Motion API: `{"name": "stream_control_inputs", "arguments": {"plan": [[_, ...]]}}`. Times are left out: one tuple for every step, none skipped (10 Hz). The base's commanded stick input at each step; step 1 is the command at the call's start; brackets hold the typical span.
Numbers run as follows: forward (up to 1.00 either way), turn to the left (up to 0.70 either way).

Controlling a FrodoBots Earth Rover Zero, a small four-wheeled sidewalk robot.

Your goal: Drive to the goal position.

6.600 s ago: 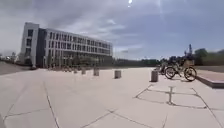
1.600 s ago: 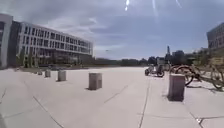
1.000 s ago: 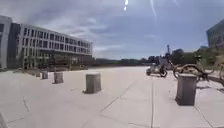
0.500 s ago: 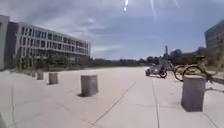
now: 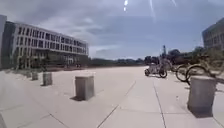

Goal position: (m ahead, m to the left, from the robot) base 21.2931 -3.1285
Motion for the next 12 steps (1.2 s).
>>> {"name": "stream_control_inputs", "arguments": {"plan": [[0.46,-0.24],[0.46,-0.34],[0.46,-0.32],[0.46,-0.28],[0.46,-0.22],[0.46,-0.22],[0.46,-0.18],[0.46,-0.02],[0.46,0.00],[0.46,0.00],[0.46,0.00],[0.46,0.00]]}}
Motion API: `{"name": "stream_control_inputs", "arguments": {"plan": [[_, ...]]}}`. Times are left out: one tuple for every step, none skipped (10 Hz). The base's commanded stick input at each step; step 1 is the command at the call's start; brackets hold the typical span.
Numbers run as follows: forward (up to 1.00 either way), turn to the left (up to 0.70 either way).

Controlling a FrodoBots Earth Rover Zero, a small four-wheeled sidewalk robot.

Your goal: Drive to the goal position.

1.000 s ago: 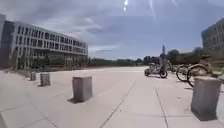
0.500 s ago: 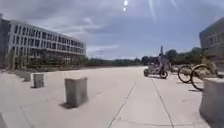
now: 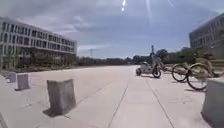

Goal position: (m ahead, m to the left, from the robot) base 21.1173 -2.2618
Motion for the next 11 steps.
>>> {"name": "stream_control_inputs", "arguments": {"plan": [[0.46,0.00],[0.46,0.00],[0.46,0.00],[0.46,0.00],[0.46,0.00],[0.46,0.00],[0.46,0.00],[0.46,0.00],[0.46,0.00],[0.46,0.00],[0.46,0.00]]}}
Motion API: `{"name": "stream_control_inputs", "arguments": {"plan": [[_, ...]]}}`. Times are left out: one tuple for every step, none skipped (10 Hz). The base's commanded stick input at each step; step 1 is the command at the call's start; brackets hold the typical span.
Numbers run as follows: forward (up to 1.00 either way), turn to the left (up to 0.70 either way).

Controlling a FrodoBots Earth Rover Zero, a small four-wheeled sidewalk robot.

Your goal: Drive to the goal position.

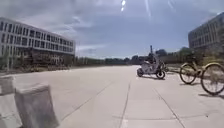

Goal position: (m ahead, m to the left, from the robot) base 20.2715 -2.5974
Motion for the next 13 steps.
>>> {"name": "stream_control_inputs", "arguments": {"plan": [[0.46,0.00],[0.46,0.00],[0.46,0.00],[0.46,0.00],[0.46,0.00],[0.46,0.00],[0.46,0.00],[0.46,0.00],[0.46,0.00],[0.46,0.00],[0.46,0.00],[0.46,0.00],[0.46,0.00]]}}
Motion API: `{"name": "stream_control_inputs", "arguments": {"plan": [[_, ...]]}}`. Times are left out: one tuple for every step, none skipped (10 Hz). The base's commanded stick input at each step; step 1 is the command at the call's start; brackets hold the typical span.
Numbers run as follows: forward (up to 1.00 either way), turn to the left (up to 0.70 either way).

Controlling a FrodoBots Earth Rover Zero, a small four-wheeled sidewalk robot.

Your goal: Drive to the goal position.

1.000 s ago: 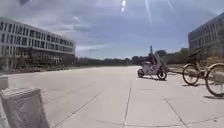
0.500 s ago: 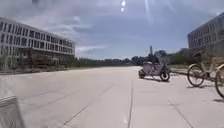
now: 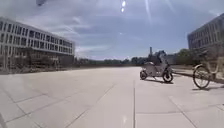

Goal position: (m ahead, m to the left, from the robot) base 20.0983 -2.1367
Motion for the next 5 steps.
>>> {"name": "stream_control_inputs", "arguments": {"plan": [[0.46,0.00],[0.46,0.00],[0.46,0.00],[0.46,0.00],[0.46,0.00]]}}
